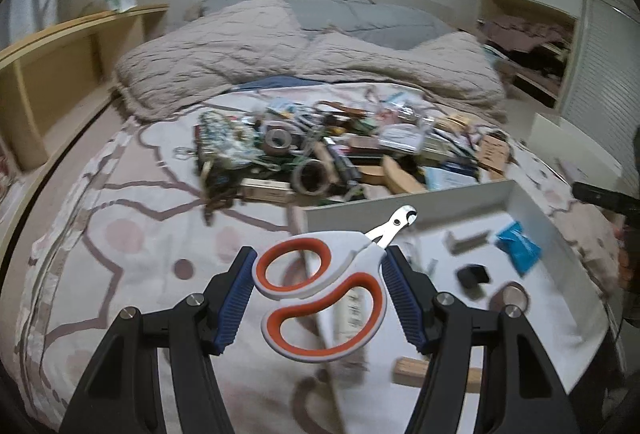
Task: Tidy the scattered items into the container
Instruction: 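Carry the scissors and lilac card with both tools over the white box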
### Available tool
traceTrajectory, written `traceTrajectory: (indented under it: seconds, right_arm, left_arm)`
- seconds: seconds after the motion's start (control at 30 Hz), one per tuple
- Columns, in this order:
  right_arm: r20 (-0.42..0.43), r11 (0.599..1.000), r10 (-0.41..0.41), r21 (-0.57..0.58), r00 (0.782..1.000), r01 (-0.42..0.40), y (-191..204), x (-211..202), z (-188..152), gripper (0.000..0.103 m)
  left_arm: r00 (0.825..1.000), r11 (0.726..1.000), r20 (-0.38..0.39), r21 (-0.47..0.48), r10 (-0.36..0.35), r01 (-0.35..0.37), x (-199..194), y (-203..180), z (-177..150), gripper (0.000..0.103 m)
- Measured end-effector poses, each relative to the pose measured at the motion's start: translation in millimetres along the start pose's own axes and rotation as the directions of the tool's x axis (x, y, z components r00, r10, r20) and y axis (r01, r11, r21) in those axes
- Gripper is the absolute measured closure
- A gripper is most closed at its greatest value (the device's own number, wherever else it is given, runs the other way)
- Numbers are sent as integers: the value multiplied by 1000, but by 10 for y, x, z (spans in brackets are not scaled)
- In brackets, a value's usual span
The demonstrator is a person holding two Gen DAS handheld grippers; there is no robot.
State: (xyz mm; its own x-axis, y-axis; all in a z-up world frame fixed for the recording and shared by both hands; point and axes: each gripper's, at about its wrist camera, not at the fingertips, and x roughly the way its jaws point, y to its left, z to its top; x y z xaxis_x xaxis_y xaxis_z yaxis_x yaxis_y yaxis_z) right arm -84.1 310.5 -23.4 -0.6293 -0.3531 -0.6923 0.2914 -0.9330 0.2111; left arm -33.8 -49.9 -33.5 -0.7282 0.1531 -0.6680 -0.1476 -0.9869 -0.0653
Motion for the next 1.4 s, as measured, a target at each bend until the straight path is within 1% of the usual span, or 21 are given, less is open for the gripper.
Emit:
traceTrajectory:
  seconds: [0.13,0.23,0.37,0.47,0.53,0.7,0.93,0.97,1.1,1.2,1.23,1.27,1.4]
  right_arm:
    - [-43,996,30,-82,999,-33,243,-6,-73,7]
    - [-98,985,58,-154,993,-73,421,22,-141,7]
    - [-198,959,84,-251,977,-133,653,71,-260,7]
    - [-251,932,63,-331,966,-147,783,97,-358,7]
    - [-290,918,62,-360,955,-169,840,112,-419,7]
    - [-410,891,51,-394,911,-227,912,163,-550,7]
    - [-519,883,31,-387,854,-267,938,248,-659,7]
    - [-538,883,26,-383,843,-272,934,267,-690,7]
    - [-581,886,19,-367,814,-283,906,319,-758,7]
    - [-598,890,21,-354,801,-288,875,373,-775,7]
    - [-599,891,21,-353,801,-287,875,394,-766,7]
    - [-598,890,17,-356,802,-284,873,416,-764,7]
    - [-589,888,-1,-372,808,-270,862,494,-747,7]
  left_arm:
    - [997,997,-34,26,-71,72,-31,-164,-21,39]
    - [989,991,-76,49,-124,128,-42,-265,-43,39]
    - [976,982,-150,85,-155,169,-34,-381,-81,39]
    - [964,974,-202,114,-172,198,-41,-461,-118,39]
    - [952,967,-237,122,-192,225,-44,-510,-137,39]
    - [920,951,-327,143,-218,276,-17,-610,-208,39]
    - [867,932,-449,169,-216,320,61,-736,-328,39]
    - [858,930,-465,168,-217,326,71,-743,-342,39]
    - [831,924,-517,178,-204,338,113,-759,-382,39]
    - [805,921,-564,189,-183,341,173,-790,-440,39]
    - [801,921,-574,197,-170,337,196,-801,-459,39]
    - [797,920,-581,204,-162,335,214,-809,-474,39]
    - [773,915,-616,211,-150,345,311,-841,-535,39]
